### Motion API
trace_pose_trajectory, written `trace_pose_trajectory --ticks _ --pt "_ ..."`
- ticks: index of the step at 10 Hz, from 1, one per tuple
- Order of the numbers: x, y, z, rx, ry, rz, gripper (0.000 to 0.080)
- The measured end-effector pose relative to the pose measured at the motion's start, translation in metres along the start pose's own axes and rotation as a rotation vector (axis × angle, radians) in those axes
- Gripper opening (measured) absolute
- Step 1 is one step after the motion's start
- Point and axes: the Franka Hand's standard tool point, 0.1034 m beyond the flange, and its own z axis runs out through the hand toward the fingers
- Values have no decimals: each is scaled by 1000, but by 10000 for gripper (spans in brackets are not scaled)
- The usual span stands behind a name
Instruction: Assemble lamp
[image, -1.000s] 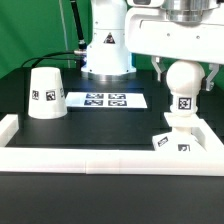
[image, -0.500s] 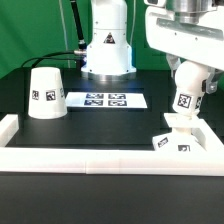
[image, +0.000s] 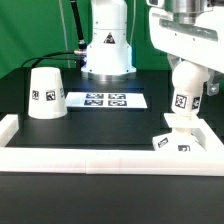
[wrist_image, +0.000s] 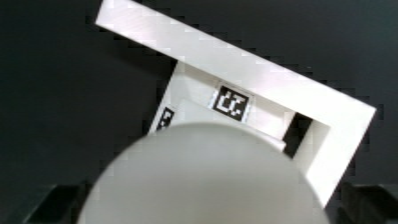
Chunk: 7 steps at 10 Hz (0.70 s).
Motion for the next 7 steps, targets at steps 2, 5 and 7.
trace_pose_trajectory --ticks 2,5,7 --pt "1 1 0 -1 -1 -166 696" --pt "1 1 1 -1 -1 -381 699" --pt "2 1 1 -2 1 -541 699"
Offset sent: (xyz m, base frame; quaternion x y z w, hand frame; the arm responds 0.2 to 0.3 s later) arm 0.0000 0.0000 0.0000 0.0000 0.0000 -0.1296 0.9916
